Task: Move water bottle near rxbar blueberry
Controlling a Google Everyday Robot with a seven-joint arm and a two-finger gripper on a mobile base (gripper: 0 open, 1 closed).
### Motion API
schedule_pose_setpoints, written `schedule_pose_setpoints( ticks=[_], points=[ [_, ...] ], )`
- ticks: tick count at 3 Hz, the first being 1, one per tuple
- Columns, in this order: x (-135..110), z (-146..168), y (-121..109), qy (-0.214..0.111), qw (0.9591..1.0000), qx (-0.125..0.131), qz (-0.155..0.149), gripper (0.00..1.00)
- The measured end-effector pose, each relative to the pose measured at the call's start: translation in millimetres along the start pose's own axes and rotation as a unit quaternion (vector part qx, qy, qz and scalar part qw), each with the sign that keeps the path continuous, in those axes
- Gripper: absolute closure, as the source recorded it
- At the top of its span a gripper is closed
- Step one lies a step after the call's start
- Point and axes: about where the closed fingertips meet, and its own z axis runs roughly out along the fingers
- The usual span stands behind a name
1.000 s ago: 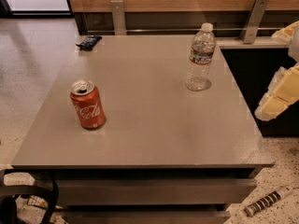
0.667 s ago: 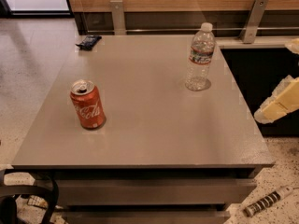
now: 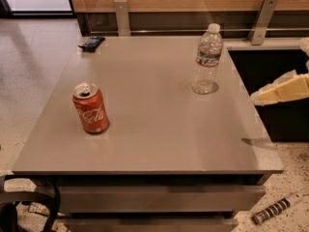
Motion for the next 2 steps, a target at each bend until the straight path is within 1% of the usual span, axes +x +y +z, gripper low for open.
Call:
schedule_pose_setpoints(
  ticks=[1, 2],
  points=[
    [-14, 16, -32, -0.071, 0.9967, 0.034, 0.019, 0.0],
    [-28, 37, -53, -0.12, 0.9916, 0.039, 0.026, 0.0]
  ],
)
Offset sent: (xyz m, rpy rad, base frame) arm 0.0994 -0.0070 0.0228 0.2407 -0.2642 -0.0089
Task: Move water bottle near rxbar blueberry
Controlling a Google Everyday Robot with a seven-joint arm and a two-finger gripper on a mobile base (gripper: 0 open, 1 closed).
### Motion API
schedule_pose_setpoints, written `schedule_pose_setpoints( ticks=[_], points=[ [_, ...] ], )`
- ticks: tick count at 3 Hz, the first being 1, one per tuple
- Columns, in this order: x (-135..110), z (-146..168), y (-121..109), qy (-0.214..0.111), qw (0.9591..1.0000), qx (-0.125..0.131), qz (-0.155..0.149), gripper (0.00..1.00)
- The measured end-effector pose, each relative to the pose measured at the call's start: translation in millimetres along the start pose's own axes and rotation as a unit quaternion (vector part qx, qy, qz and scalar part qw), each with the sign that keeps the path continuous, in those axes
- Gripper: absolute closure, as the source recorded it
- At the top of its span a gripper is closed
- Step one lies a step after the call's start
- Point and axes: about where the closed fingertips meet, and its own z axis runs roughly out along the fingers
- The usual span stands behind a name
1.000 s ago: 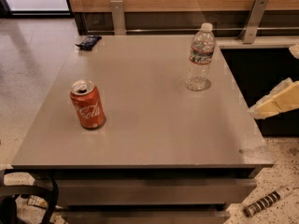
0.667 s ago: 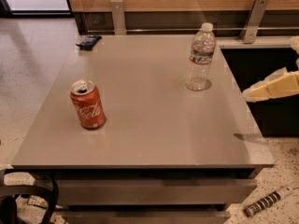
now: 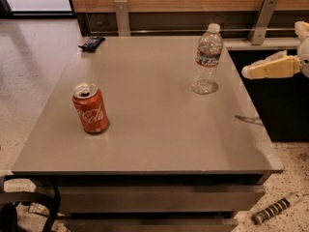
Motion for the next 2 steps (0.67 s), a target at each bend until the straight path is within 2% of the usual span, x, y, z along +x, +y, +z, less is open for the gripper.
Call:
schedule_pose_setpoints(
  ticks=[1, 2],
  points=[
    [0, 0, 0, 0.0, 1.0, 0.0, 0.0, 0.0],
    [1, 13, 1, -0.015, 0.9997, -0.013, 0.017, 0.0]
  ],
)
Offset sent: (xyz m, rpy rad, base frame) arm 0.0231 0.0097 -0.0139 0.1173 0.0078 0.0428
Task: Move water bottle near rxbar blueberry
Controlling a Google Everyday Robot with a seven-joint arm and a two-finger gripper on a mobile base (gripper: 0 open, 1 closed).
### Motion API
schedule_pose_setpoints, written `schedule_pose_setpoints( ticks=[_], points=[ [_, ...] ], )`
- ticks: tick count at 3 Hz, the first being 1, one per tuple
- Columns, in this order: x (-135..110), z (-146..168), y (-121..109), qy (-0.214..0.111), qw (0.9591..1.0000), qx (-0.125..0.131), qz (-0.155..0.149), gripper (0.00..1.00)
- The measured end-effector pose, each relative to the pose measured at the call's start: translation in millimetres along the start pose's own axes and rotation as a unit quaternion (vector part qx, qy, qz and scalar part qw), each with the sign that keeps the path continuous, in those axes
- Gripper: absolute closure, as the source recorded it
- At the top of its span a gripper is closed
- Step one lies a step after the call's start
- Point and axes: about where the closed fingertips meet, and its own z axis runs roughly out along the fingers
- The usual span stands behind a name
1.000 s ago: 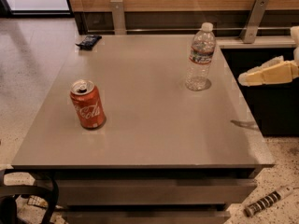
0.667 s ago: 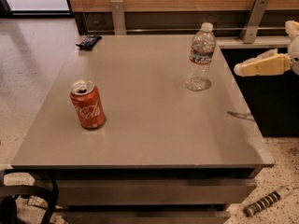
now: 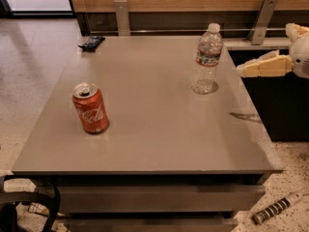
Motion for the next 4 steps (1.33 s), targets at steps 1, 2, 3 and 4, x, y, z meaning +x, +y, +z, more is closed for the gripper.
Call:
schedule_pose_setpoints(
  ticks=[1, 2, 3, 4],
  points=[
    [-1, 26, 2, -0.044, 0.9984, -0.021, 0.028, 0.0],
    [-7, 53, 12, -0.091, 0.9932, -0.049, 0.054, 0.0],
    [-14, 72, 26, -0.121, 0.9868, -0.078, 0.073, 0.0],
    [-16, 85, 39, -0.134, 0.982, -0.102, 0.086, 0.0]
  ],
)
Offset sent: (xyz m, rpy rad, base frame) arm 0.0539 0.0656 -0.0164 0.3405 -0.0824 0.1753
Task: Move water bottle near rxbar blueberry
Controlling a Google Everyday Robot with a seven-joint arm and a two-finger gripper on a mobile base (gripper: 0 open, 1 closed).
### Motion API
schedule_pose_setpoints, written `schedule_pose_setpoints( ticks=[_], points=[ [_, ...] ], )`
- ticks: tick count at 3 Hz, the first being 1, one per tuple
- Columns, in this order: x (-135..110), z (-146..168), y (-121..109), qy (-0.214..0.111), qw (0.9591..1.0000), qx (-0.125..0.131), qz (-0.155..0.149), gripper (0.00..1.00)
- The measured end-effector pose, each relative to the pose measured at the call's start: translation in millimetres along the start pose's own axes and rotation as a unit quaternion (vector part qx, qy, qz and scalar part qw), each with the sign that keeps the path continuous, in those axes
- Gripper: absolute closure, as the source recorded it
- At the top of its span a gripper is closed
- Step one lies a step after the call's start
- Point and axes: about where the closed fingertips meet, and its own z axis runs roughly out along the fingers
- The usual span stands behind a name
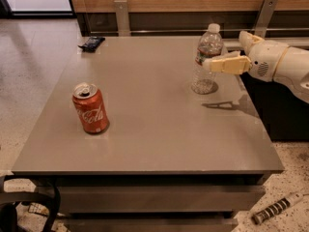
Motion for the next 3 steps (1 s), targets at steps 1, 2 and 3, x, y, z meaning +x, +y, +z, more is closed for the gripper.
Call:
schedule_pose_setpoints(
  ticks=[1, 2, 3],
  points=[
    [7, 15, 9, -0.005, 0.9997, -0.019, 0.014, 0.0],
    [19, 29, 14, -0.01, 0.999, -0.033, 0.029, 0.0],
    [18, 31, 15, -0.01, 0.9989, -0.035, 0.029, 0.16]
  ],
)
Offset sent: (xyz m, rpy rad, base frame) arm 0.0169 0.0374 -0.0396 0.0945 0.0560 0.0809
